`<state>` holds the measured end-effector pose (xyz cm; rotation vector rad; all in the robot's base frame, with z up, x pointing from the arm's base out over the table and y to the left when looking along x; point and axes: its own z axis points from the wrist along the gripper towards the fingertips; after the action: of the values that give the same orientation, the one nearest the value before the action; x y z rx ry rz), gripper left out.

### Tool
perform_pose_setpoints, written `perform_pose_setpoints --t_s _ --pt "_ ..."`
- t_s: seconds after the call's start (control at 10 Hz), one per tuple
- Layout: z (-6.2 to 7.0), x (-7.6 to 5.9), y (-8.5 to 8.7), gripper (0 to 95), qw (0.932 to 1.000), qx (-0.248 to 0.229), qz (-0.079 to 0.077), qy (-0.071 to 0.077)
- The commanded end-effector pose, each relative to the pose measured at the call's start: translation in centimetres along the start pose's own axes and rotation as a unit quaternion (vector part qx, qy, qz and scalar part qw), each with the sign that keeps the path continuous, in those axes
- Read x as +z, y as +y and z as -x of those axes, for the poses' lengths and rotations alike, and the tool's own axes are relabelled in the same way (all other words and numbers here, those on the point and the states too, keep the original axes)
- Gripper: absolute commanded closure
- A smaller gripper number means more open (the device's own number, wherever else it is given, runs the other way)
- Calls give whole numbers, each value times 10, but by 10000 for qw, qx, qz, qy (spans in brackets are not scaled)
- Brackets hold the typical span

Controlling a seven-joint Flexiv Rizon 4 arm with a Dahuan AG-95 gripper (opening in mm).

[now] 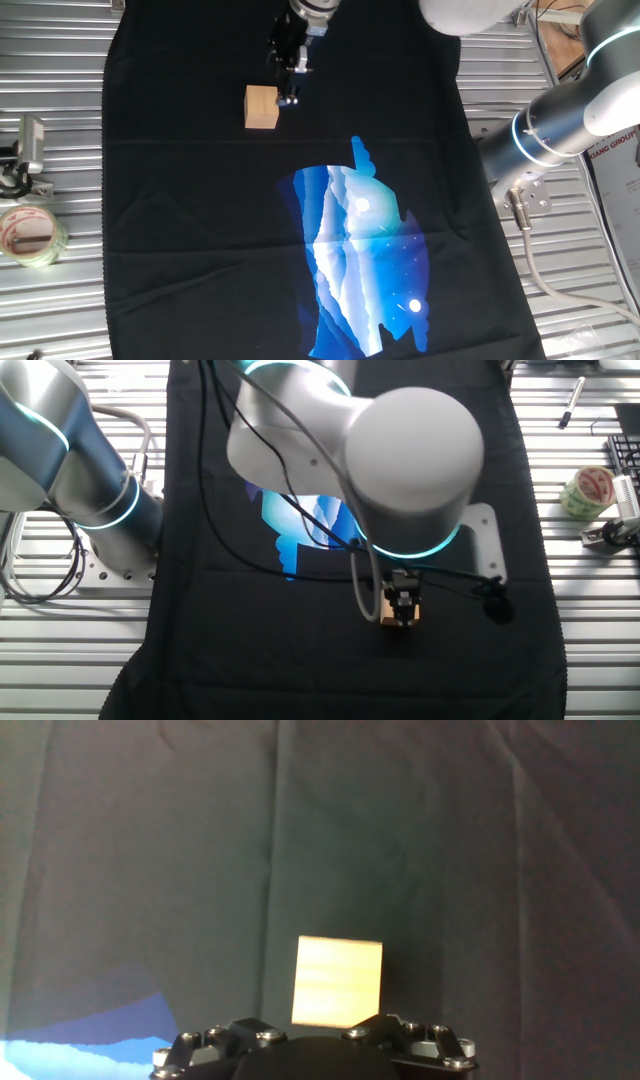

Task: Pick up the small block on the left and move it to the right

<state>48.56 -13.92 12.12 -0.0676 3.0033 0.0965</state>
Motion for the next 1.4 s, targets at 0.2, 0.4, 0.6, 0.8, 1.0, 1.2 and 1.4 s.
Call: perform_pose_setpoints --t_s 0.2,0.4,0.6,0.8,1.0,1.2,1.4 --pt "0 1 2 190 10000 40 -13 -11" --pt "1 4 4 190 10000 75 -5 -10" --pt "2 6 5 190 10000 83 -8 -2" --pt "2 6 4 190 9999 105 -12 -1" --pt "3 6 4 190 9999 144 24 -15" --pt "3 6 4 190 9999 122 32 -12" --pt "3 6 4 190 9999 83 65 3"
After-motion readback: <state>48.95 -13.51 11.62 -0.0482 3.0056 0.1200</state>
